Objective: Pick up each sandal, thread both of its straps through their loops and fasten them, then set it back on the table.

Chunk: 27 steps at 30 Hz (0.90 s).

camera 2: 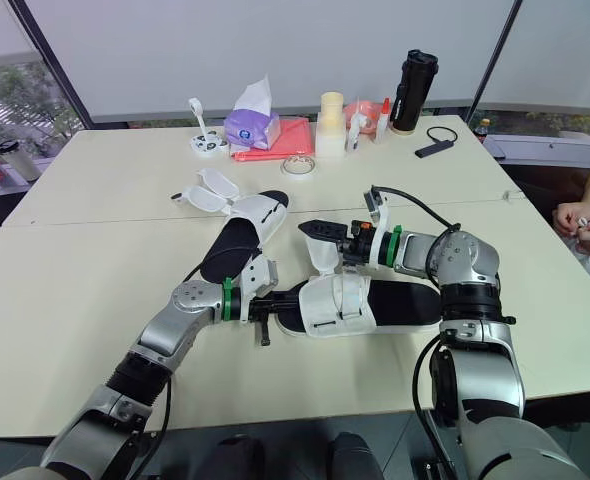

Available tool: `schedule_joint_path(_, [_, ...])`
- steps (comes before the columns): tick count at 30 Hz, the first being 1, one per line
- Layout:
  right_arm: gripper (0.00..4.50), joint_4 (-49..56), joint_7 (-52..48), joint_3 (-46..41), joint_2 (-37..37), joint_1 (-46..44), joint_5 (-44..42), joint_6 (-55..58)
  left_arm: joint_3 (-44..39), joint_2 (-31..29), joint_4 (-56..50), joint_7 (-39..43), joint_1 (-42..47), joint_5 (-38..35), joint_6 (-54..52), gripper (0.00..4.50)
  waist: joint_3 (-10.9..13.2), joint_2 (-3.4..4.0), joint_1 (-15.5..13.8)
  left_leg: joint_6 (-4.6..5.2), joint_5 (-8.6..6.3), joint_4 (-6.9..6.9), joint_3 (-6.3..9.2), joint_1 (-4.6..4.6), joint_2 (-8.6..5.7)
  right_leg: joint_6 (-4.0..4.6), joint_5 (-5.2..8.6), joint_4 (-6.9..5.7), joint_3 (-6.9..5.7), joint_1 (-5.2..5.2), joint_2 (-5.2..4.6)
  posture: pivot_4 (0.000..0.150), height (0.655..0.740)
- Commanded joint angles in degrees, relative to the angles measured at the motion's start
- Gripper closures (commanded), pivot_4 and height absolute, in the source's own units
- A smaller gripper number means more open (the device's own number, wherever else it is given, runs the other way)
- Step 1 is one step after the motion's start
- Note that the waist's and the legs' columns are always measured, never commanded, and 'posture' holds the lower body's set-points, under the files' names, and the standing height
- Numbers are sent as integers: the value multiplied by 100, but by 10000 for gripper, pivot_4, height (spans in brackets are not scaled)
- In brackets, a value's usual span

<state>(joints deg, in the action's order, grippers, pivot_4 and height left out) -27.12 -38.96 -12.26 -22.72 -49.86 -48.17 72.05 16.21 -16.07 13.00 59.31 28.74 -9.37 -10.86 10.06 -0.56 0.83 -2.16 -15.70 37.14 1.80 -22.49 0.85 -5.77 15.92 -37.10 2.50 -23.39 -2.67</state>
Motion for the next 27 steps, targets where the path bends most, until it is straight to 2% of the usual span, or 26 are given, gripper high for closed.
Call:
schedule_joint_path(1, [265, -449, -198, -28, 98, -492, 172, -306, 31, 63, 66, -93, -3, 38, -17, 45000, 0, 0, 6, 0, 0, 0, 0, 0, 0, 0, 0, 0, 0, 0, 0, 1500, 7400])
schedule_joint_path(3, [265, -790, -207, 23, 163, -674, 379, -513, 34, 93, 79, -145, -16, 55, 4, 45000, 0, 1, 11, 0, 0, 2, -1, 1, 0, 0, -1, -3, 0, 0, 0, 1500, 7400])
schedule_joint_path(6, [7557, -1321, 62, -256, 303, -873, 550, -975, 23, 99, 34, -192, -96, 46, -17, 45000, 0, 1, 5, 0, 0, 1, 0, 1, 0, 0, 0, -3, 0, 0, 1, 1500, 7400])
schedule_joint_path(7, [12194, -1490, 118, -461, 336, -958, 454, -998, 27, 92, 13, -204, -131, 48, -18, 45000, 0, 1, 2, 0, 0, 1, 0, 1, 0, 0, 0, -2, 0, 0, 1, 1500, 7400])
schedule_joint_path(8, [14963, -1504, 76, -486, 338, -976, 458, -1044, 33, 87, -2, -211, -152, 47, -23, 45000, 0, 1, 1, 0, 0, 0, -1, 0, -1, 0, 0, -2, 0, 0, 0, 1500, 7400])
schedule_joint_path(14, [44825, -1175, -138, -344, 300, -870, 604, -1057, 45, 74, -29, -225, -176, 43, -50, 45000, 0, 2, 12, 0, 0, 0, -1, 0, 0, 0, 0, -3, 0, -1, -1, 1500, 7400])
schedule_joint_path(18, [44825, 120, -641, 184, 254, -378, 809, -1485, 50, 65, -10, -204, -172, 41, -55, 45000, 0, 2, 12, 0, 0, 0, -1, 0, 0, 0, 0, -3, 0, -1, -1, 1500, 7400])
schedule_joint_path(21, [44825, 1507, -1022, 922, 76, 280, 1373, -2468, 89, 78, -18, -188, -197, 50, -61, 45000, 0, 2, 14, 0, 0, -1, 1, -1, -1, -1, 0, -1, 0, -2, 0, 1500, 7400])
schedule_joint_path(23, [44825, 2386, -1386, 1763, -298, 885, 2327, -3842, 121, 79, -38, -166, -222, 52, -79, 45000, 0, 2, -2, 0, 0, 0, 1, -1, -1, -2, 0, -1, 0, -1, 0, 1500, 7400])
schedule_joint_path(27, [44825, 2922, -1234, 2248, -580, 1534, 3802, -6708, 159, 72, -49, -133, -267, 57, -87, 45000, -1, 2, 18, -2, 0, 1, -1, 3, -2, -6, 2, 0, 1, 1, 1, 1500, 7400])
